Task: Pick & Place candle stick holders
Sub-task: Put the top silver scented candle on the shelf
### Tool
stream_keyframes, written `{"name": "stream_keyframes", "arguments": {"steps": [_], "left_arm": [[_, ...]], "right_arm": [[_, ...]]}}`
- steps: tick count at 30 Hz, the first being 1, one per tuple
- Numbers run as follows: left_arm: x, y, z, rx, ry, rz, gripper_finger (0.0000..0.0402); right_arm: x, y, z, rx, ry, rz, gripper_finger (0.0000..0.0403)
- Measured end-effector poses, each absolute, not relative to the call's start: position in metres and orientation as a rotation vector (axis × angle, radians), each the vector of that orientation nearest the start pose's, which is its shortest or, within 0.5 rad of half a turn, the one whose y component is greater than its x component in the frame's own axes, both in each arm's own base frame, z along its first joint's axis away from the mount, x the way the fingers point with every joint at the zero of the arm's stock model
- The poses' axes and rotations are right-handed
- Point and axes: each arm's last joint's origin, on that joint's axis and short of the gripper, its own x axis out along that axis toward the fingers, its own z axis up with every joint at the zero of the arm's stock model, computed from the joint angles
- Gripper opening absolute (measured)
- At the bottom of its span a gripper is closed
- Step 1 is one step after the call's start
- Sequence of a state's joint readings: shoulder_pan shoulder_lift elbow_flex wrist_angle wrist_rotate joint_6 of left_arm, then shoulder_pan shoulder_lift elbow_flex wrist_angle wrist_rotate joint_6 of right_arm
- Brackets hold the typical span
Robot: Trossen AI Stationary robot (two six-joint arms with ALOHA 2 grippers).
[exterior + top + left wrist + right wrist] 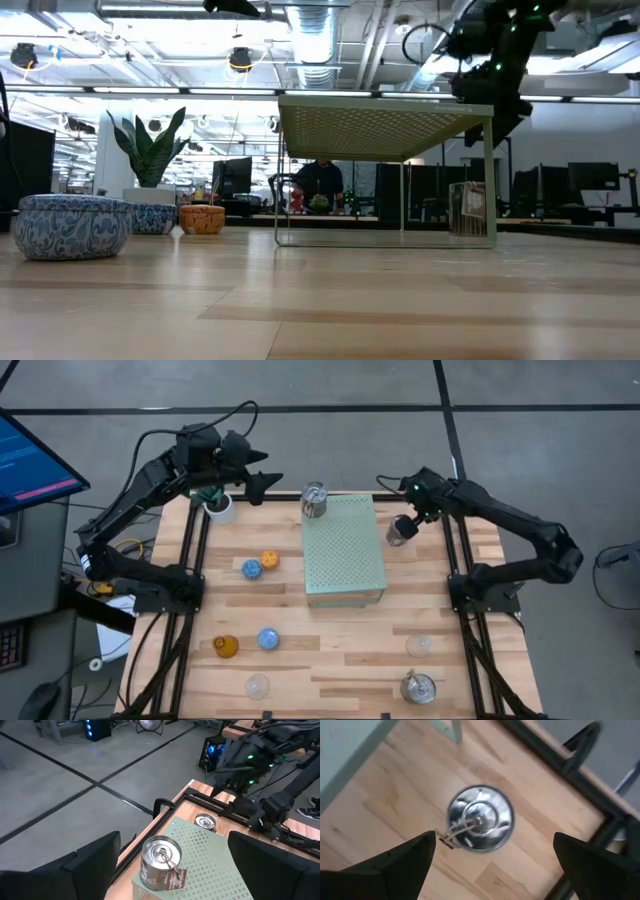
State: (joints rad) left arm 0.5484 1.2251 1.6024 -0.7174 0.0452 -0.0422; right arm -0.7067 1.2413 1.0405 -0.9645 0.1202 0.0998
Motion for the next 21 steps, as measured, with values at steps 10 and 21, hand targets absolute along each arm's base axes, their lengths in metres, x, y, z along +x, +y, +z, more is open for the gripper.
{"name": "stream_keyframes", "arguments": {"steps": [10, 21], "left_arm": [[0.195, 0.117, 0.466, -0.157, 0.314, 0.508, 0.0370], [0.195, 0.117, 0.466, -0.167, 0.312, 0.510, 0.0370]], "right_arm": [[0.180, -0.165, 0.254, 0.425, 1.185, -0.660, 0.0395], [0.187, -0.182, 0.231, 0.392, 1.268, -0.608, 0.0395]]}}
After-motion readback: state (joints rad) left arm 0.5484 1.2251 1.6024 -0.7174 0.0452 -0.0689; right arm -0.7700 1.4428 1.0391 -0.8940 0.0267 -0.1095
